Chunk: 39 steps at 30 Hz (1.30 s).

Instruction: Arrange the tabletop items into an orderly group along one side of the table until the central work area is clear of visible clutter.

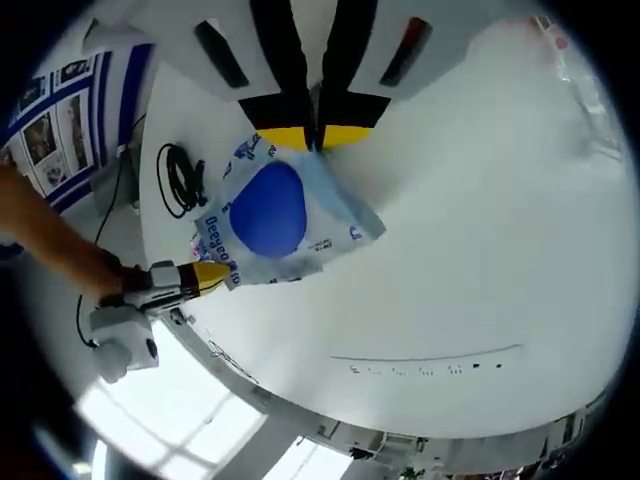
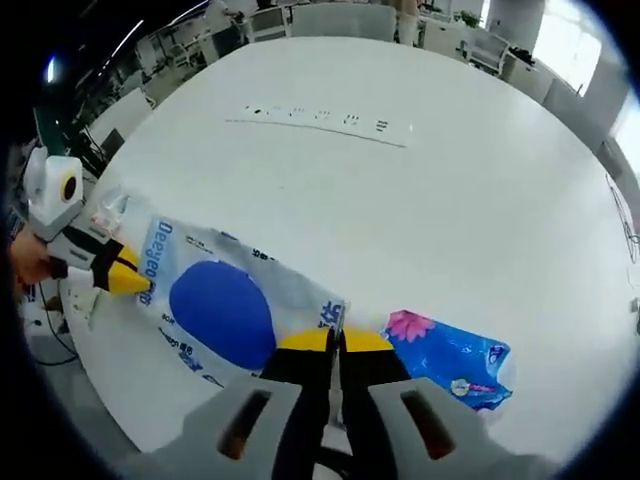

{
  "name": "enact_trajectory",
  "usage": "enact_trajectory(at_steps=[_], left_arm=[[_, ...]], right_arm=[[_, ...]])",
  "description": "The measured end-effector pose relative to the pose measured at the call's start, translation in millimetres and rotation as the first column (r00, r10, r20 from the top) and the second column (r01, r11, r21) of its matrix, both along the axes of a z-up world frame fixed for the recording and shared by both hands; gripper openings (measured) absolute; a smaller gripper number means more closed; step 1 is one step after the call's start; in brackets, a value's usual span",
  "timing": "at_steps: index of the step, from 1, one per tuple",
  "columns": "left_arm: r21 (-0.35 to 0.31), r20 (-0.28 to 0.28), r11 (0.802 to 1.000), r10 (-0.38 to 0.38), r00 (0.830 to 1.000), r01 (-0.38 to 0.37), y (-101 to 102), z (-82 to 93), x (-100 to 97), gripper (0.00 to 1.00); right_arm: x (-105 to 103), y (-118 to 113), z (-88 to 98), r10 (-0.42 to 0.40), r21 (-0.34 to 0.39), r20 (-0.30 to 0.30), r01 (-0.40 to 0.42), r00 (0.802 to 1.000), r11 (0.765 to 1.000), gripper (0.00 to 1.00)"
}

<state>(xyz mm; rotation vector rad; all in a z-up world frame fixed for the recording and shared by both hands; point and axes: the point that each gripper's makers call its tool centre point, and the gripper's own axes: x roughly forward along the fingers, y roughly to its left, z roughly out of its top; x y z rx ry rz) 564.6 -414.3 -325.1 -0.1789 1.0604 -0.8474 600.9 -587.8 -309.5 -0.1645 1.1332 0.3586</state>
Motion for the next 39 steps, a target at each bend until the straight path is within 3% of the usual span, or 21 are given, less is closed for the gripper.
enact_trajectory(at_steps=[25,39], left_arm=[[-0.024,-0.020,1.000,0.008,1.000,-0.009,-2.5,-7.0,0.3,0.00],[-0.035,-0.016,0.999,0.017,1.000,-0.018,-1.7,-7.6,1.2,0.00]], right_arm=[[-2.9,-4.6,-9.3,-0.001,-0.047,-0.031,-0.001,1.000,0.999,0.01],[-1.7,-5.4,-7.7,0.009,-0.061,-0.018,-0.010,1.000,0.998,0.06]])
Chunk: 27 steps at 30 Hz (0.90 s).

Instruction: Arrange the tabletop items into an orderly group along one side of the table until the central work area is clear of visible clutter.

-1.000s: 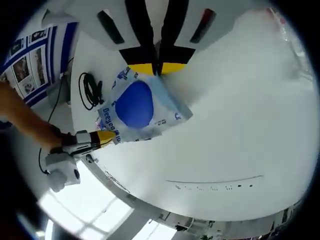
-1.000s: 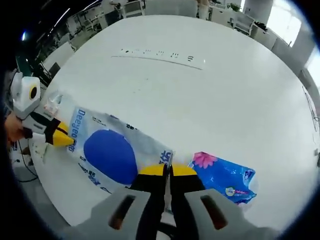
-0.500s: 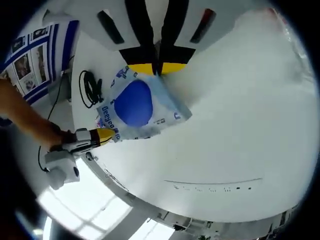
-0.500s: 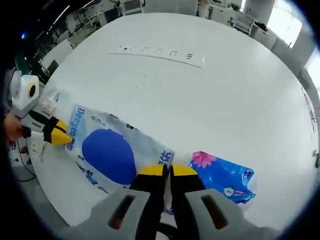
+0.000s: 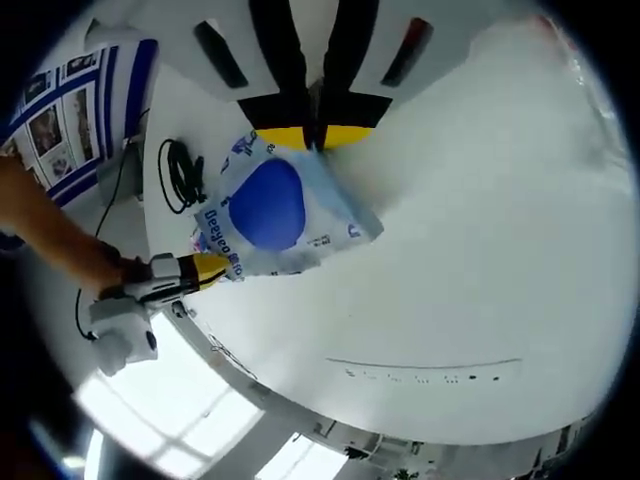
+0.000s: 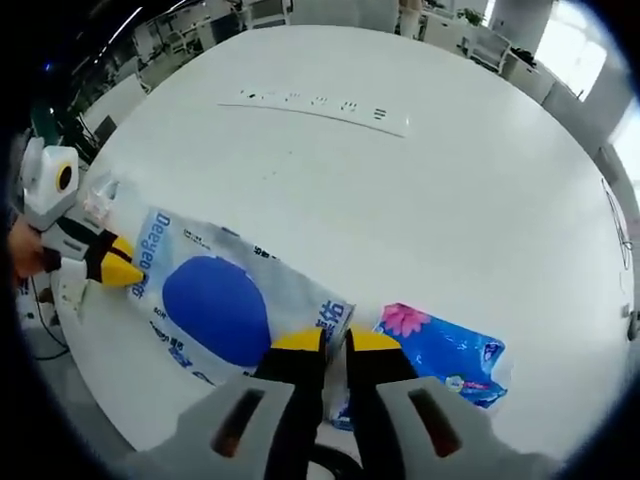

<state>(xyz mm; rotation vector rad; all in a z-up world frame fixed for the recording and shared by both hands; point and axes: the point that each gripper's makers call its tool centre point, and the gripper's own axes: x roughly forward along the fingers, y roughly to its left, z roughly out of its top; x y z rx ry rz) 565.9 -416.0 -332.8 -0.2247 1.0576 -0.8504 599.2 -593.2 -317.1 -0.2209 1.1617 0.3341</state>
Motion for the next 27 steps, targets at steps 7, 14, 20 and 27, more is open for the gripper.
enact_trajectory(at_steps=[7,14,20,27], left_arm=[[-0.001,0.014,1.000,-0.005,1.000,0.005,1,1.4,0.0,0.02],[-0.004,0.021,1.000,-0.007,1.000,0.007,1,3.1,0.0,0.05],[0.005,0.028,1.000,-0.013,1.000,0.013,2,2.9,-0.6,0.11],[0.012,0.044,1.000,-0.016,0.999,0.015,3,4.2,0.2,0.16]], right_arm=[[-1,1,1.9,0.005,-0.002,0.004,-0.005,1.000,1.000,0.08],[-1,3,4.7,0.010,-0.008,0.013,-0.010,1.000,1.000,0.12],[-1,4,7.8,0.022,-0.012,0.021,-0.022,1.000,1.000,0.13],[0,6,12.6,0.025,-0.005,0.039,-0.025,0.999,1.000,0.14]])
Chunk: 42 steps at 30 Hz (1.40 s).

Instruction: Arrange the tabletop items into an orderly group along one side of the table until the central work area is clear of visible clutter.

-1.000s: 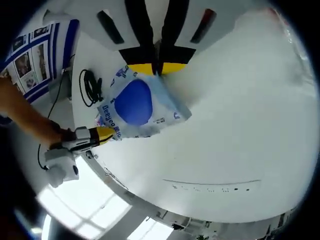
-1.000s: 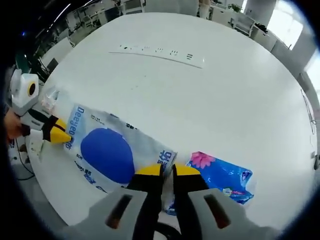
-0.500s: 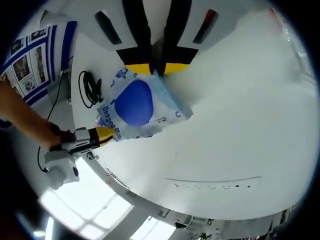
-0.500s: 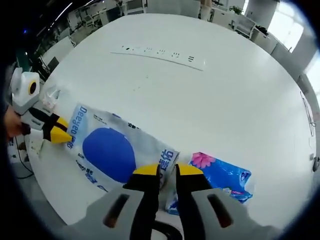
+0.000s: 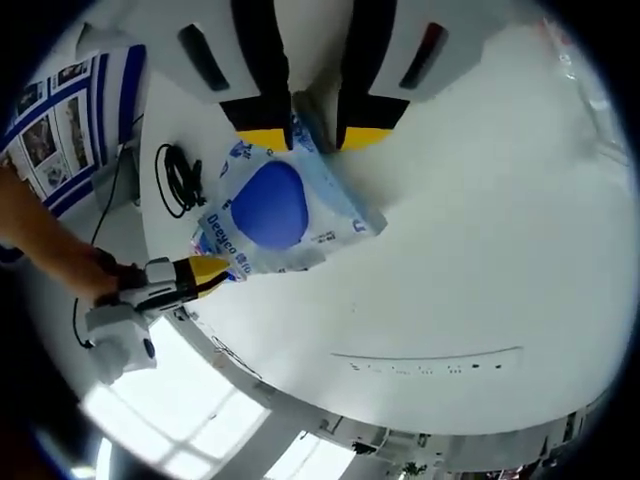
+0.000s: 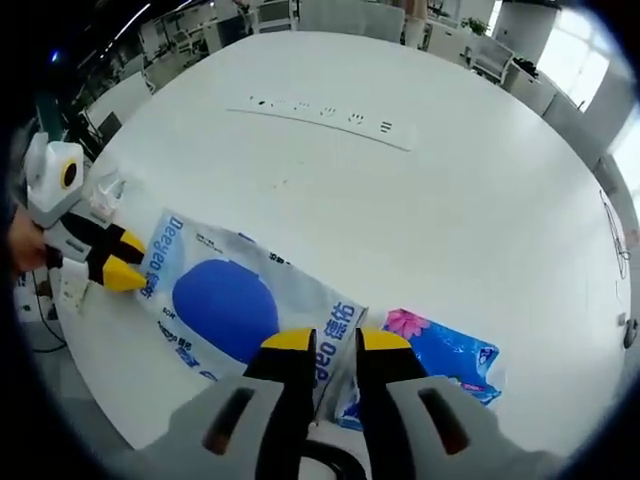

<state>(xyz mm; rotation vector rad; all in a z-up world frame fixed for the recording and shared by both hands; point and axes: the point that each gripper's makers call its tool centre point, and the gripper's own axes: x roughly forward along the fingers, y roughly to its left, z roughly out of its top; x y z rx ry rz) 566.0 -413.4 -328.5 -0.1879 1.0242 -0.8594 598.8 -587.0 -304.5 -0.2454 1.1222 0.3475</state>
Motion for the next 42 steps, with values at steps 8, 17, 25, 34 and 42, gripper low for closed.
enact_trajectory(at_steps=[8,17,25,34,42], left_arm=[[0.009,0.026,1.000,-0.013,1.000,0.013,0,3.0,0.3,0.25],[0.017,0.061,1.000,-0.026,0.998,0.025,4,7.5,1.0,0.33],[0.024,0.079,0.999,-0.025,0.997,0.023,9,13.6,2.0,0.38],[0.029,0.123,0.999,-0.033,0.992,0.029,15,28.5,5.2,0.44],[0.037,0.151,0.999,-0.035,0.988,0.030,22,38.2,6.6,0.50]], right_arm=[[2,1,4.9,0.002,0.008,0.021,-0.002,1.000,1.000,0.20],[-1,5,11.8,-0.015,0.046,0.034,0.013,0.999,0.999,0.22],[0,12,21.2,-0.011,0.074,0.057,0.007,0.998,0.997,0.24],[-7,21,30.7,0.003,0.108,0.072,-0.010,0.997,0.994,0.32],[-15,25,36.6,0.017,0.136,0.072,-0.026,0.997,0.990,0.43]])
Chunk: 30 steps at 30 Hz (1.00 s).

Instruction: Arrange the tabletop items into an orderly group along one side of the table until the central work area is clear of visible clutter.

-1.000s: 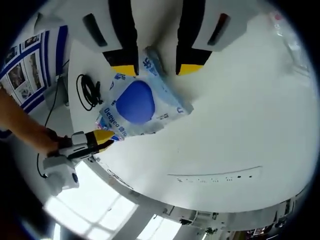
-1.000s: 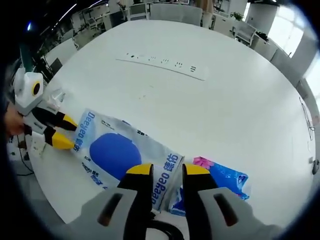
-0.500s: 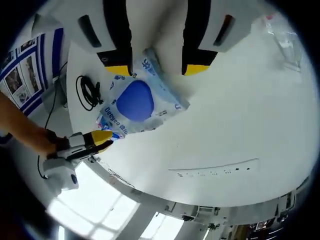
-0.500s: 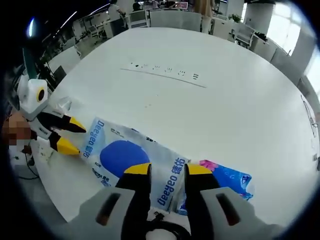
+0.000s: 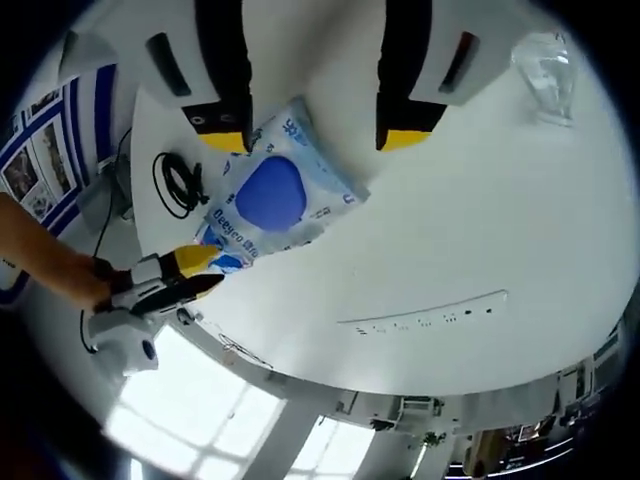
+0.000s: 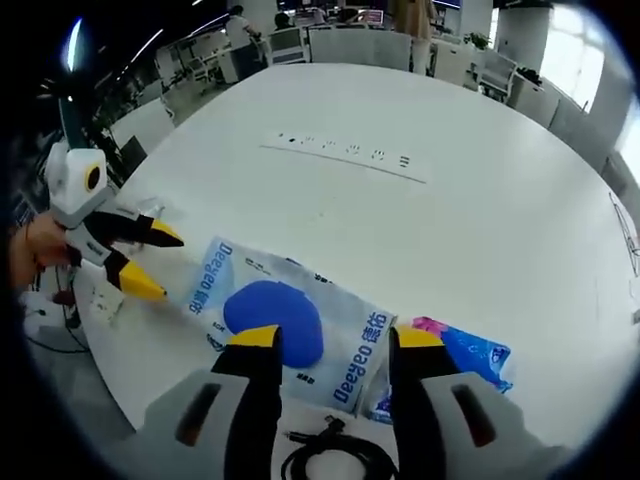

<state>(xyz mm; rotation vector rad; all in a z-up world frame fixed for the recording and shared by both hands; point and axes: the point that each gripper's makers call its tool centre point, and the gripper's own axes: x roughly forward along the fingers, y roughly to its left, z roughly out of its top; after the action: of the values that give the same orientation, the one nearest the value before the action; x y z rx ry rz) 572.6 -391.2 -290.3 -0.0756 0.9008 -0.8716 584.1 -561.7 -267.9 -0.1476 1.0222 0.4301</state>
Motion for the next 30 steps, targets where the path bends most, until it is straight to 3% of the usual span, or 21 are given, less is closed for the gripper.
enact_trajectory(at_steps=[23,30], left_arm=[[0.012,0.048,1.000,-0.006,0.999,0.006,25,22.6,-10.2,0.65],[0.010,0.050,1.000,0.015,0.999,-0.016,36,28.5,-15.9,0.66]], right_arm=[[-26,23,28.0,0.027,0.149,0.028,-0.031,0.999,0.988,0.64],[-37,34,36.2,0.028,0.213,0.040,-0.036,0.999,0.976,0.65]])
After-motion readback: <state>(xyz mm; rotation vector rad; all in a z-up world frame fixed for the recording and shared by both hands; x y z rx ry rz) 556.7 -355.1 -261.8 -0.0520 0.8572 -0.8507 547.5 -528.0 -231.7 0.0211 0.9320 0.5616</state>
